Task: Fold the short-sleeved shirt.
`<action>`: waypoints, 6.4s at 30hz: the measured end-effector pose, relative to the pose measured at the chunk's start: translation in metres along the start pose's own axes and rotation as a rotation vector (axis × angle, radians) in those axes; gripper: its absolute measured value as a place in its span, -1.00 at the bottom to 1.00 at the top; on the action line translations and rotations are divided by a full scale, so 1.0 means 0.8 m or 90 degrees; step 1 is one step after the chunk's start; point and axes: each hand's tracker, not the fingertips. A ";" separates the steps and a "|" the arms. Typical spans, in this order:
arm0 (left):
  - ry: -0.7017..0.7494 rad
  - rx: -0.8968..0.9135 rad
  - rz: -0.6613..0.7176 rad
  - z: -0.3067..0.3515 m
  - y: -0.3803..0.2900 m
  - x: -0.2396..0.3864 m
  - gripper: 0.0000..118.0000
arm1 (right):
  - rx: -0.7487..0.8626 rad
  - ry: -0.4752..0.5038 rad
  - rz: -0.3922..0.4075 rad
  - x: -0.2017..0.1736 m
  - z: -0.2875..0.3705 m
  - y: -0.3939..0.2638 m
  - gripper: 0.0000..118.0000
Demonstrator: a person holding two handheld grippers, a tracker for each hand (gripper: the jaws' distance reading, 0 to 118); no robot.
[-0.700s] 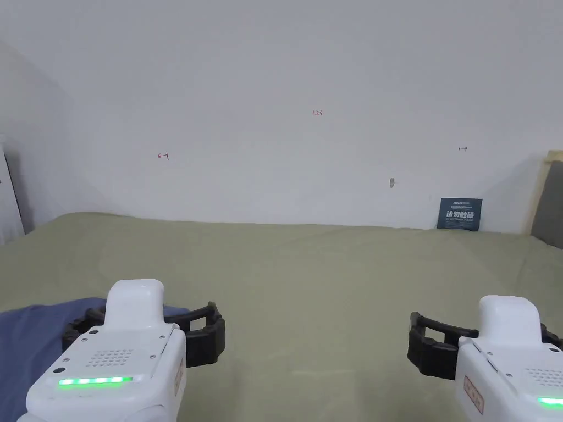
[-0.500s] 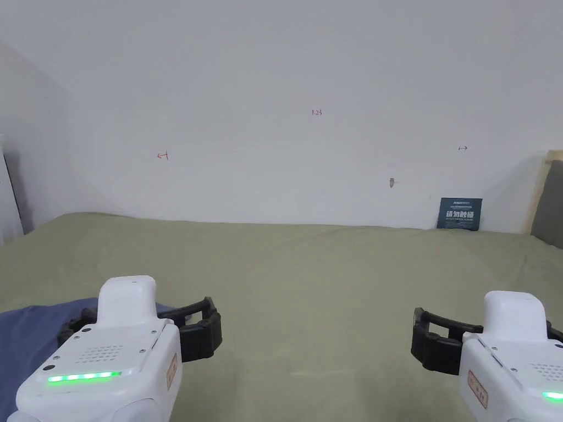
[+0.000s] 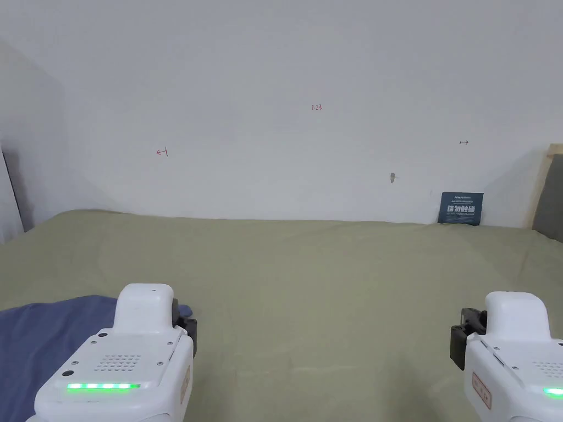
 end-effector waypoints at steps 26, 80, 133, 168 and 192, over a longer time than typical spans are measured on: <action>0.346 -0.063 0.136 0.202 -0.029 -0.264 -1.00 | -0.017 0.461 0.080 -0.319 0.037 0.025 -0.95; -0.090 -0.617 0.022 -0.478 -0.100 -0.240 -0.76 | -0.290 0.333 0.054 -0.190 -0.203 -0.107 -0.94; -0.457 -0.372 -0.176 -0.299 0.076 0.176 0.77 | -0.255 0.143 -0.111 0.044 -0.091 -0.069 -0.93; -0.133 -0.564 -0.018 -0.412 -0.038 -0.114 0.96 | -0.249 0.133 -0.070 0.028 -0.135 -0.067 -0.91; -0.290 -0.533 0.082 -0.404 -0.093 -0.078 -0.97 | -0.301 0.072 -0.160 0.112 -0.222 -0.083 -0.77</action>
